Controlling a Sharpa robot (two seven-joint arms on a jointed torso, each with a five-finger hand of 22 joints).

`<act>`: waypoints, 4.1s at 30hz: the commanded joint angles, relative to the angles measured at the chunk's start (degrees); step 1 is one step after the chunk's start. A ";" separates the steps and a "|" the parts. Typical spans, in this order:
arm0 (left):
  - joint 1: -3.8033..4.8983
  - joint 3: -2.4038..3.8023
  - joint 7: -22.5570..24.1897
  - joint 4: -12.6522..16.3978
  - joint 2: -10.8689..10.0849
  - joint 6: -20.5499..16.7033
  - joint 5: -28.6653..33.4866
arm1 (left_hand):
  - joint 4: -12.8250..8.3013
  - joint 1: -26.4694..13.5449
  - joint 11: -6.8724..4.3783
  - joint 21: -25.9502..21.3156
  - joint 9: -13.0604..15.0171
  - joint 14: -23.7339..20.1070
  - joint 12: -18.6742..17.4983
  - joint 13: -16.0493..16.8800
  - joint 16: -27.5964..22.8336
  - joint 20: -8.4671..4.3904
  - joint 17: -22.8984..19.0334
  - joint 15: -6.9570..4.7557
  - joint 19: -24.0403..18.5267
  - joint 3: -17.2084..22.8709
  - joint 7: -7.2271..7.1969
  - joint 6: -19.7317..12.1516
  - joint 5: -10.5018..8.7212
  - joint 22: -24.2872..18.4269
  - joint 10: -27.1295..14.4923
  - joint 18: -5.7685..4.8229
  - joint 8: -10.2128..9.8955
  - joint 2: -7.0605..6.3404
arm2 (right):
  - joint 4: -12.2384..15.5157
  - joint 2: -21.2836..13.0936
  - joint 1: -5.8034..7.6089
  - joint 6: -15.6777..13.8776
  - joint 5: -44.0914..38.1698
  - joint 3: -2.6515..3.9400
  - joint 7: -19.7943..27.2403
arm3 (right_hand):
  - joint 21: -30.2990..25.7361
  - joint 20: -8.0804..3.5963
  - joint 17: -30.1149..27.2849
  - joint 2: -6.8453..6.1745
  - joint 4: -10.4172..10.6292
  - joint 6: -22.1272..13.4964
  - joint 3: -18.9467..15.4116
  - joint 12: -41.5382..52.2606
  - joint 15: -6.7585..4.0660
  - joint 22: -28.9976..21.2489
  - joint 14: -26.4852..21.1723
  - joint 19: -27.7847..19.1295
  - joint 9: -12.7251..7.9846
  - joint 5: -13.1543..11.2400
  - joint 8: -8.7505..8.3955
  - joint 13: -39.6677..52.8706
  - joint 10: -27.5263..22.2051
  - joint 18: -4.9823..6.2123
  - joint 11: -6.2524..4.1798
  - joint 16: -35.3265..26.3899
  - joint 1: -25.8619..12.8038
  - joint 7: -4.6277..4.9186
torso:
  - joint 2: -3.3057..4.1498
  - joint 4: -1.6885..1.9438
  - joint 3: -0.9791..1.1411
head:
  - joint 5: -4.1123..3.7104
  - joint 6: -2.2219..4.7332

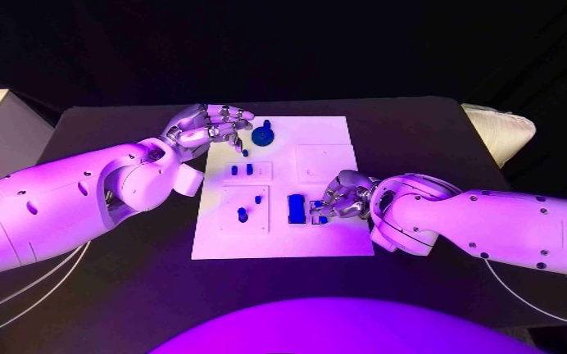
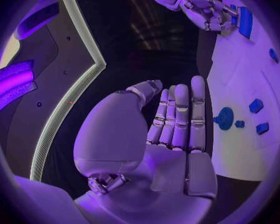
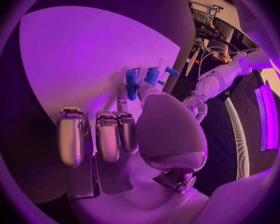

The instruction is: Assemble the parts on the task board

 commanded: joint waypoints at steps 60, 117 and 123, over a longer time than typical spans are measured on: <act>-0.03 0.04 -0.18 -0.14 0.28 1.35 0.25 | 0.63 0.25 0.04 -0.49 -0.08 -0.01 -0.28 -0.11 -0.18 0.11 0.06 0.22 0.52 0.08 0.17 -0.02 0.11 -0.12 0.29 0.87 -0.25 0.18 | 0.08 -0.05 -0.45 0.80 1.33 0.00 0.98 | 0.44 -0.39 15.08 -1.30 -0.10 0.47 -0.81 0.20 -0.34 13.42 5.98 4.67 0.77 -1.13 1.78 15.08 5.94 -0.45 -0.48 0.24 -6.58 -0.60 | 0.02 -0.04 0.09 | 0.33 0.00; -0.05 0.03 -0.32 -0.43 0.33 1.30 0.23 | 0.85 0.33 0.01 -0.70 -0.08 -0.06 -0.33 -0.12 -0.21 0.13 0.07 0.21 0.56 0.06 0.14 -0.04 0.12 -0.24 0.26 0.89 -0.27 0.25 | 2.17 -3.56 -1.57 2.17 2.00 -0.02 5.47 | 0.37 -0.40 15.08 -2.27 -0.69 -0.15 -2.67 0.20 -0.36 13.40 5.98 4.63 0.93 -3.15 2.45 15.08 5.94 -0.43 -0.49 0.24 -4.17 -0.61 | 0.02 0.05 0.08 | 0.55 0.00; -0.06 0.03 -0.35 -0.43 0.30 1.28 0.22 | 0.85 0.33 0.01 -0.70 -0.08 -0.06 -0.33 -0.12 -0.21 0.13 0.07 0.21 0.56 0.06 0.14 -0.04 0.12 -0.24 0.26 0.89 -0.27 0.25 | 1.85 -3.34 -1.66 2.29 1.90 -0.02 5.13 | 0.45 -0.40 15.08 -2.14 -0.60 -0.10 -2.63 0.20 -0.36 13.42 5.98 4.65 0.93 -3.15 2.48 15.08 5.94 -0.45 -0.49 0.24 -4.09 -0.61 | 0.03 0.03 0.02 | 0.65 0.00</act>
